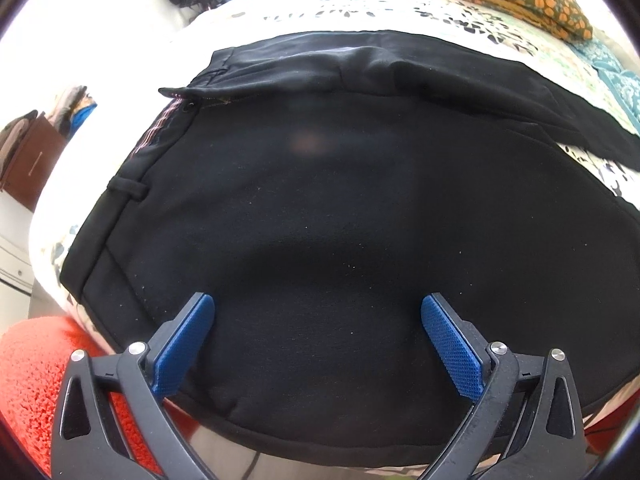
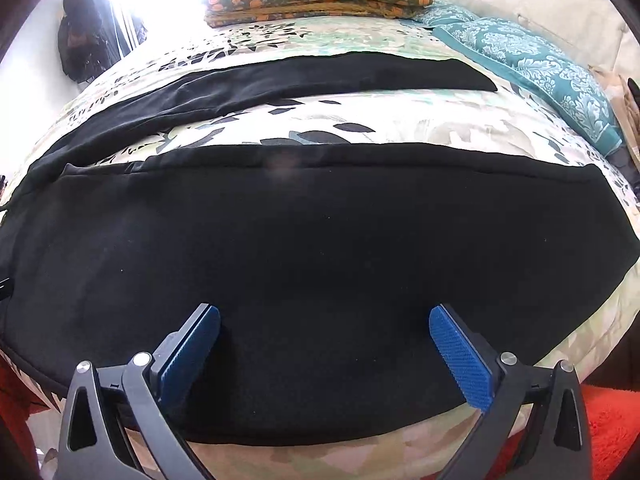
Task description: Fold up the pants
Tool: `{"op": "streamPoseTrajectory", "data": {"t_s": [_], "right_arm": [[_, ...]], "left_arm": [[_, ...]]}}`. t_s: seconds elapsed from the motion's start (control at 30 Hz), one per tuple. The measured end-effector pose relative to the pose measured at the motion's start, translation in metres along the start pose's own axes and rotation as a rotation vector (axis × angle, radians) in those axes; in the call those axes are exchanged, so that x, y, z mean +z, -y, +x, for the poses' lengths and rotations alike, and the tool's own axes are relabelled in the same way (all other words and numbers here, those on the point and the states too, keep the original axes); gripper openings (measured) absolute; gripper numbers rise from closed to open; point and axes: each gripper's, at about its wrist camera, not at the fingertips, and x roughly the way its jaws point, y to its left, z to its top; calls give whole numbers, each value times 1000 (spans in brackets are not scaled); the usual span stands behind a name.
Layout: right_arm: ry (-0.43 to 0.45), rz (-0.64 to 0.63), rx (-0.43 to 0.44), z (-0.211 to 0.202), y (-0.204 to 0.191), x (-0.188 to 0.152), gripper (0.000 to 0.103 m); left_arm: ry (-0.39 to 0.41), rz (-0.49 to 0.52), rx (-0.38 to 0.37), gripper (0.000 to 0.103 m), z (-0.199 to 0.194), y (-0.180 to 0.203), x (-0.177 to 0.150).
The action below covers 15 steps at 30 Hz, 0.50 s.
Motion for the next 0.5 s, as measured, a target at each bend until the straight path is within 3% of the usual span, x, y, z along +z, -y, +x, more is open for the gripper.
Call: {"op": "streamPoseTrajectory", "data": {"t_s": [0.5], "right_arm": [[18, 6, -11, -2, -1, -3, 103]], "left_arm": [[18, 6, 14, 102, 0, 1, -13]]}}
